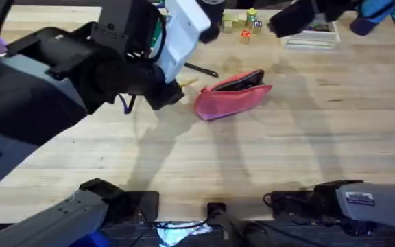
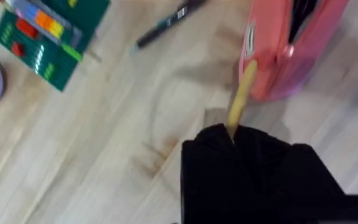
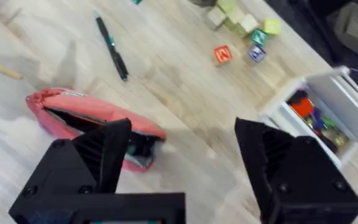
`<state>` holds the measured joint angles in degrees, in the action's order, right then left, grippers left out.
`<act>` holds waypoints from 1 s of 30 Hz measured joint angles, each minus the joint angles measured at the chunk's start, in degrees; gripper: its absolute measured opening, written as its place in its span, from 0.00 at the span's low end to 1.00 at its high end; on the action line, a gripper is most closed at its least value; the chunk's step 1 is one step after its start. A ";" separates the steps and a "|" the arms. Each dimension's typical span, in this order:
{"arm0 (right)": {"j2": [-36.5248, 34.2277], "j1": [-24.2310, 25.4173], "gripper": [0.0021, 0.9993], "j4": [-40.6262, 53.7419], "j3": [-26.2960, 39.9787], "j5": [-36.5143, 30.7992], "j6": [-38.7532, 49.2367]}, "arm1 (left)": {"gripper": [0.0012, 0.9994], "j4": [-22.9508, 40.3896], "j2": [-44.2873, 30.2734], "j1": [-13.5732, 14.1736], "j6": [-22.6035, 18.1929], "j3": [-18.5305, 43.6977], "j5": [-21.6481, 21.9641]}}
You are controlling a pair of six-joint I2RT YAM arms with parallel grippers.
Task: Unzip the bag, pick up the pens from the table one at a time and place them inside, then zip the bag closed.
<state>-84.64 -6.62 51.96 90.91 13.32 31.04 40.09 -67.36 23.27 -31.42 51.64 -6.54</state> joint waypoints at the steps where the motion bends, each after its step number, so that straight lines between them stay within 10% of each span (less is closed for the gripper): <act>1: 0.95 0.78 1.00 0.57 0.00 -0.02 -0.12 | 0.04 -1.55 0.32 0.00 0.60 0.00 -1.13; 14: 7.06 9.37 1.00 6.63 0.00 -0.02 -0.87 | 0.04 -24.86 0.99 0.27 6.77 0.00 -21.72; 30: 7.06 9.87 1.00 6.65 0.00 -0.04 -0.85 | 0.04 -42.01 -11.18 10.34 18.24 0.00 -25.34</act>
<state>-77.58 3.25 58.61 90.91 13.28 30.20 -1.91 -78.55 33.61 -13.19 51.64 -31.88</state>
